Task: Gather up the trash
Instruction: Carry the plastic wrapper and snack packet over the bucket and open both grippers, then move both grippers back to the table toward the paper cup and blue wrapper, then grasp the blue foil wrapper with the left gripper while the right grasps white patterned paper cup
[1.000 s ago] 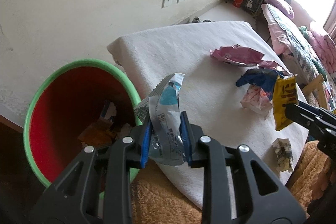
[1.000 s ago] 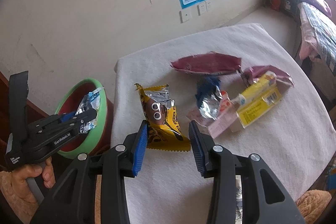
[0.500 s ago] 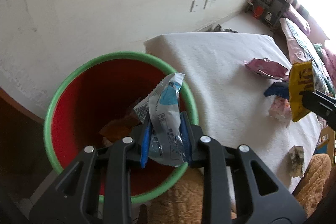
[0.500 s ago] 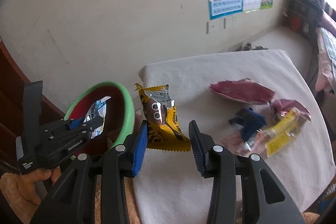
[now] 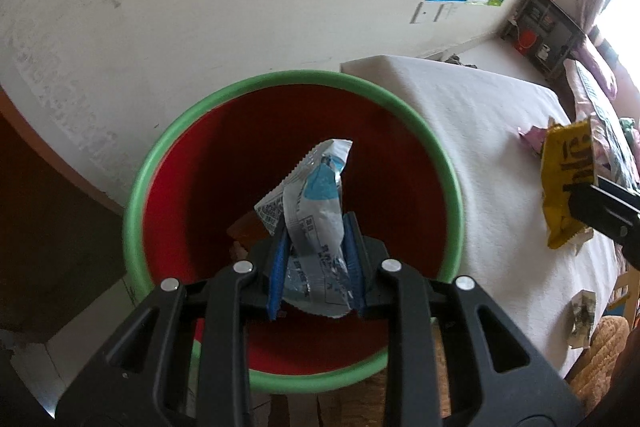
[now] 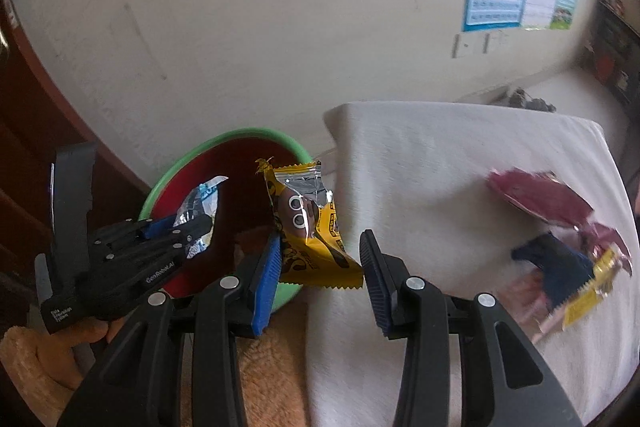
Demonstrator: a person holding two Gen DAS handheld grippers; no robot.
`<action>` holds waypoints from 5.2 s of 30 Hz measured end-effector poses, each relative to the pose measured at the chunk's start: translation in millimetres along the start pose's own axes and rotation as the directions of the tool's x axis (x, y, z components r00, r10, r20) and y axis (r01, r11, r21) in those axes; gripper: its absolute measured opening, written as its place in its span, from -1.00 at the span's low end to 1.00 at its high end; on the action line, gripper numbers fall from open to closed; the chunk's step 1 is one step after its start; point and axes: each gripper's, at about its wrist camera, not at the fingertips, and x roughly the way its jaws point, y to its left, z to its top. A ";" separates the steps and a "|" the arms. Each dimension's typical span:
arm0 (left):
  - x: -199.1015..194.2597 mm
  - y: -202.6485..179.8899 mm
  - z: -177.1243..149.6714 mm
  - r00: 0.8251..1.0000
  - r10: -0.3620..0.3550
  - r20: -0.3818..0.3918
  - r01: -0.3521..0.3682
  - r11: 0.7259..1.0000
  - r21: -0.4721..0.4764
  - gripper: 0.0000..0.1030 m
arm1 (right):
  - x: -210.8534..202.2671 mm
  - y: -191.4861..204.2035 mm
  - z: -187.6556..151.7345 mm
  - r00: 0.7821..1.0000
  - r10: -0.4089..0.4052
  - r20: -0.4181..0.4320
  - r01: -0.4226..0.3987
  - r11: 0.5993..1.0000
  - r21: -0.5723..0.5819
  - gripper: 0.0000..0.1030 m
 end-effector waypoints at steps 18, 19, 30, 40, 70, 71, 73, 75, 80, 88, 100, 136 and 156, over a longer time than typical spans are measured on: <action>4.0 36.7 -7.2 0.999 0.046 -0.002 -0.046 0.995 -0.092 -0.06 | 24.3 35.3 9.7 0.999 0.032 -0.023 -0.034 0.998 -0.059 0.09; 4.3 37.1 -7.5 0.999 0.048 -0.005 -0.048 0.995 -0.093 -0.05 | 23.7 34.7 9.2 0.999 0.032 -0.023 -0.033 0.998 -0.057 0.09; -0.5 28.9 -3.3 1.000 0.023 0.001 -0.023 0.996 -0.083 -0.04 | -3.6 -2.7 -15.9 0.999 -0.039 -0.018 0.038 0.999 -0.031 0.21; 4.2 -19.4 -3.9 0.999 -0.032 -0.028 0.033 0.999 0.014 -0.04 | -62.6 -149.4 -120.9 0.934 -0.308 -0.179 0.341 0.920 0.195 0.37; 30.3 -314.3 14.2 0.953 -0.222 -0.206 0.299 0.797 0.524 -0.54 | -58.2 -213.5 -208.2 0.974 -0.106 -0.199 0.194 0.845 0.498 -0.06; 29.8 -307.7 14.6 0.955 -0.217 -0.203 0.293 0.804 0.518 -0.55 | -57.6 -215.3 -207.4 0.974 -0.107 -0.200 0.195 0.846 0.496 -0.06; 31.8 -286.5 14.5 0.960 -0.195 -0.202 0.273 0.821 0.502 -0.60 | -48.1 -210.9 -200.6 0.973 -0.110 -0.203 0.199 0.848 0.491 -0.05; 38.8 -265.0 14.0 0.965 -0.158 -0.211 0.243 0.840 0.485 -0.60 | -47.5 -208.5 -200.2 0.972 -0.113 -0.204 0.201 0.849 0.488 -0.05; 52.1 -222.5 3.5 0.965 -0.106 -0.240 0.204 0.878 0.434 -0.28 | -45.1 -201.6 -197.1 0.970 -0.123 -0.209 0.212 0.851 0.481 -0.05; 25.8 -216.2 5.9 0.983 -0.139 -0.123 0.180 0.881 0.438 0.00 | -41.5 -197.5 -193.1 0.968 -0.126 -0.218 0.219 0.850 0.479 0.02; 73.1 -271.5 -13.1 0.976 -0.062 -0.208 0.174 0.794 0.582 0.06 | -49.0 -204.1 -192.8 0.970 -0.135 -0.202 0.220 0.840 0.496 0.11; 76.4 -254.1 -30.4 0.977 -0.015 -0.214 0.141 0.797 0.587 -0.08 | -60.0 -196.7 -194.1 0.970 -0.130 -0.204 0.214 0.853 0.476 -0.16; 29.9 -220.9 -16.1 0.979 -0.110 -0.169 0.177 0.870 0.460 -0.35 | -69.0 -205.5 -196.8 0.978 -0.124 -0.167 0.193 0.839 0.508 -0.16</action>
